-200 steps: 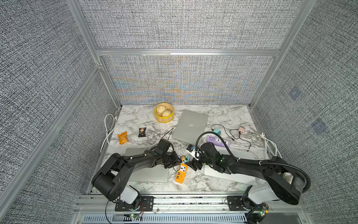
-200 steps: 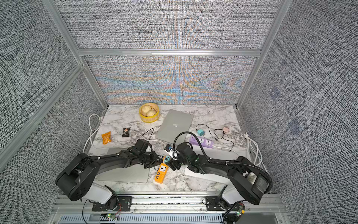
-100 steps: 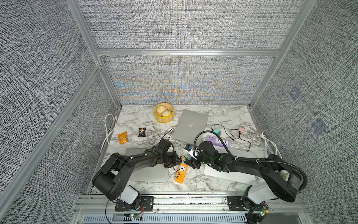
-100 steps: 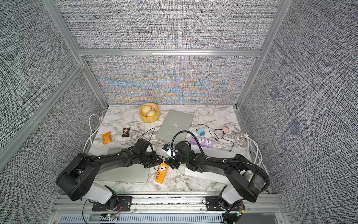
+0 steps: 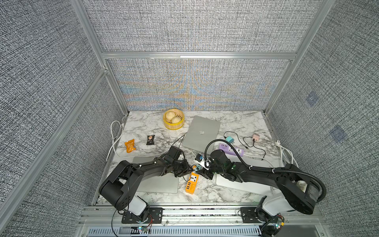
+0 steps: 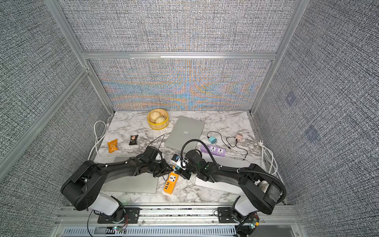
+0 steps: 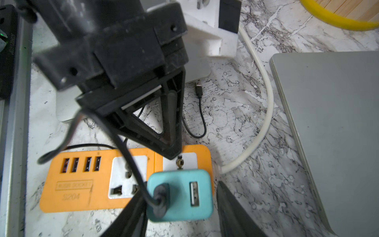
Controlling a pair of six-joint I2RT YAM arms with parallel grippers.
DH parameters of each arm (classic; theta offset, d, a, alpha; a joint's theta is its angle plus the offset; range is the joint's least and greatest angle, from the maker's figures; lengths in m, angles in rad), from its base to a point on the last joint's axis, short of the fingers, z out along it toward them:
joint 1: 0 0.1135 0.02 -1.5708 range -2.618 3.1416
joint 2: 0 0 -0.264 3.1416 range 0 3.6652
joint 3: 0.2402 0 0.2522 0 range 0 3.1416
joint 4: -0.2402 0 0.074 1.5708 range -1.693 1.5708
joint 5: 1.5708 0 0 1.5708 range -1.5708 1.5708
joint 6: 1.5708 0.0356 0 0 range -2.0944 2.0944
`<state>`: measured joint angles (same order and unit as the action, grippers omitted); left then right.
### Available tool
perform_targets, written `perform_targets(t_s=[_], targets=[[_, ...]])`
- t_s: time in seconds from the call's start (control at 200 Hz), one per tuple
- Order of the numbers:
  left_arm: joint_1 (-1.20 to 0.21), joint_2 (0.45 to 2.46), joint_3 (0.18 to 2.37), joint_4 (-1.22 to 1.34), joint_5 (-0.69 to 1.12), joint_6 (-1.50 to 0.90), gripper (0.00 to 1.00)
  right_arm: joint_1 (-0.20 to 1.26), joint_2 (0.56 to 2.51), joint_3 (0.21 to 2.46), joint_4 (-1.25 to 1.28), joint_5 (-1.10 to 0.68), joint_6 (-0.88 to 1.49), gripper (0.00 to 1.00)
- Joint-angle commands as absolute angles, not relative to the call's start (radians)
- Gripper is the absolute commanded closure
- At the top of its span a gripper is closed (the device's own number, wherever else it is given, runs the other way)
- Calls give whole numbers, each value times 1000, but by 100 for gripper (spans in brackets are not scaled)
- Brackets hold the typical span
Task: Unplug the laptop charger
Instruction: Remove the plug from the socket.
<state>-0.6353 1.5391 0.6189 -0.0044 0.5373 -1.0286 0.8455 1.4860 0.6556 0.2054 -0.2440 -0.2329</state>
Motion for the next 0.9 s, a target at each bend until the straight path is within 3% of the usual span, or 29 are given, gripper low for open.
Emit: perform_targets(t_s=[0.0,0.395,0.515,0.65,0.891], targets=[[-637,1549,618,-80,488,-1022,78,851,1483,662,192,-239,-244,49],[-638,1552,616,-84,483,-1023,78,858,1499,677,190,-240,-259,44],[-638,1553,616,-83,483,-1022,78,859,1499,675,179,-247,-266,50],[-638,1551,615,-84,478,-1025,78,864,1490,679,161,-234,-286,72],[-639,1567,618,-86,475,-1022,78,861,1481,677,189,-269,-246,82]])
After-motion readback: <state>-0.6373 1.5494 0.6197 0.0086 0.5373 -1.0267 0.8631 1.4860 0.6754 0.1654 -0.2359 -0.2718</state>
